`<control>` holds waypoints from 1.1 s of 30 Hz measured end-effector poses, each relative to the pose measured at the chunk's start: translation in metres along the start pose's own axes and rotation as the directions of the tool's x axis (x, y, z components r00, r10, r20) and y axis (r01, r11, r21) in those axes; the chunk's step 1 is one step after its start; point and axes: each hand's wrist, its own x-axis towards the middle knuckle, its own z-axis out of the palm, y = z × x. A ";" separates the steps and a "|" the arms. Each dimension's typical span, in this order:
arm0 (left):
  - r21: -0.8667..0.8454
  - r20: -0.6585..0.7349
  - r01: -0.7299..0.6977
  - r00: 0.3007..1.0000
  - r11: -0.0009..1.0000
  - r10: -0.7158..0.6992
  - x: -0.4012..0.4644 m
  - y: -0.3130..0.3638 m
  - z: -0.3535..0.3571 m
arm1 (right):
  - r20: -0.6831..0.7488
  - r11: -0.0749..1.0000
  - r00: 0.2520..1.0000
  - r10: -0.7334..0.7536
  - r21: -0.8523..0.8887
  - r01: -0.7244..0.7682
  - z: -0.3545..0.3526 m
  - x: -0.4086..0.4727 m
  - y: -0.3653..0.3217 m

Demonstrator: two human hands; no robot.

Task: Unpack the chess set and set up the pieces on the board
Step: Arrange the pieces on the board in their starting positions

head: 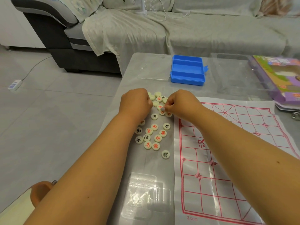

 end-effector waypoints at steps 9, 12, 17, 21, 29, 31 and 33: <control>-0.109 0.058 0.134 0.990 0.985 -0.129 0.004 -0.014 -0.004 | -0.090 0.989 0.989 -0.121 -0.096 0.112 -0.007 0.018 -0.020; -0.127 0.035 0.119 0.993 0.985 -0.115 0.010 -0.015 -0.006 | -0.018 0.979 0.995 -0.102 -0.179 0.097 -0.001 0.027 -0.029; -0.080 0.098 0.081 0.992 0.994 -0.073 0.025 -0.009 -0.004 | -0.018 0.961 0.997 -0.082 -0.265 0.074 0.006 0.028 -0.031; -0.012 0.165 0.077 0.984 0.997 -0.074 0.037 -0.002 -0.002 | -0.032 0.981 0.993 -0.112 -0.163 0.105 0.002 0.019 -0.024; -0.062 0.167 0.029 0.986 0.998 -0.018 0.036 -0.005 -0.015 | -0.074 0.996 0.997 -0.031 0.087 0.038 0.002 0.019 -0.005; -0.064 0.165 0.046 0.986 0.997 -0.035 0.034 -0.009 -0.016 | -0.121 0.993 0.992 -0.021 0.110 0.034 0.001 0.022 -0.001; -0.076 0.149 0.072 0.987 0.995 -0.059 0.034 -0.013 -0.016 | -0.201 0.989 0.979 -0.020 0.139 0.049 -0.002 0.027 0.002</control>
